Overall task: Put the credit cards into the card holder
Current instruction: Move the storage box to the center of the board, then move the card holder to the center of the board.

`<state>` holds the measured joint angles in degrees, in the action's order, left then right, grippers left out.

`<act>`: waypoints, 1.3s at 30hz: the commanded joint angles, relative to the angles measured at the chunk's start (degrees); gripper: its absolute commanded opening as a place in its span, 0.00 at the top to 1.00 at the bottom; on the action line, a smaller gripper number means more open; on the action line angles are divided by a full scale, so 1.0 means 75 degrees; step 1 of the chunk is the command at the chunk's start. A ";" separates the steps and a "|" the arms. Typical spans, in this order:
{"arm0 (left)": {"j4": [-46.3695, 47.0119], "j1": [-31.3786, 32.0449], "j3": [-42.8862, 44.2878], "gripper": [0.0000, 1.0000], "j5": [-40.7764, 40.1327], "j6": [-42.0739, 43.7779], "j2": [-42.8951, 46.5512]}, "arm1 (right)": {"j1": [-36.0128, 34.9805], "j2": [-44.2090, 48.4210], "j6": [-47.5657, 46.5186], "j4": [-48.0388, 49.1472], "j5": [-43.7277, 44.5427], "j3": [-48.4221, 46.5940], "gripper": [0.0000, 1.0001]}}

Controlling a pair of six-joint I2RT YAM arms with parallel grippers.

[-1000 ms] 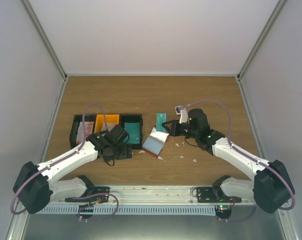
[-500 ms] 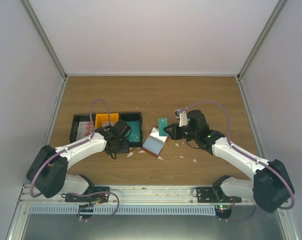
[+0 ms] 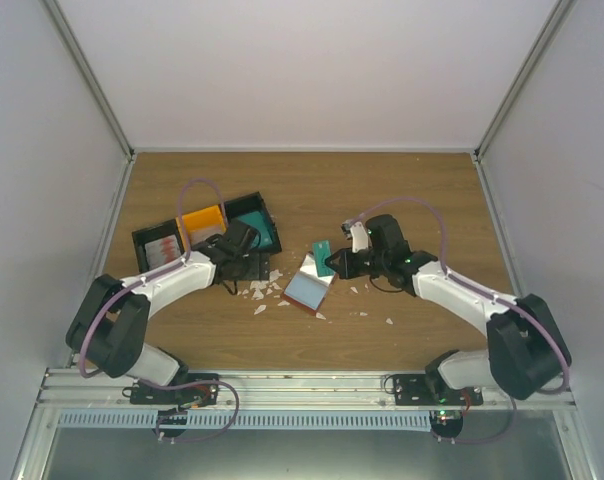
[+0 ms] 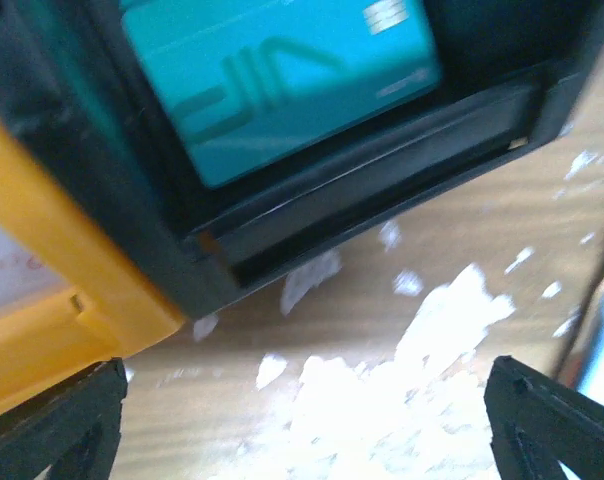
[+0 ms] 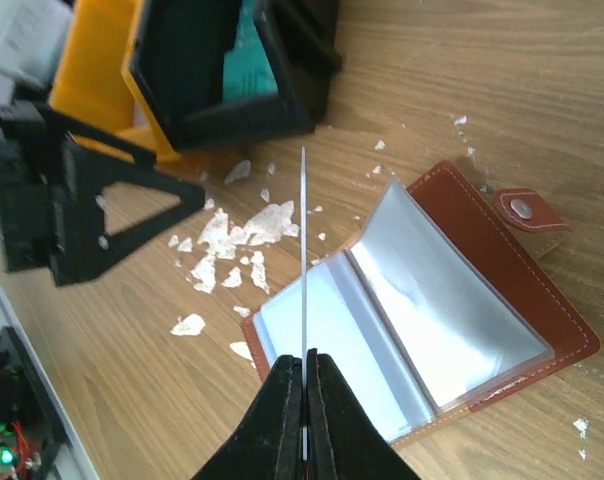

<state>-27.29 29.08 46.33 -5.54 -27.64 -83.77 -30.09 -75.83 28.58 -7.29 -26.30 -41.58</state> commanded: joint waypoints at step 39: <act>0.3615 0.0951 -0.2099 0.14 0.2869 -0.2091 0.0933 | -0.1144 -0.2901 0.0150 -0.0769 0.3929 -0.1378 1.00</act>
<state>-3.05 34.41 29.58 15.51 -41.78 -74.54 -39.11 -99.39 25.54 -6.76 -2.70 -55.13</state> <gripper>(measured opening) 0.868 0.024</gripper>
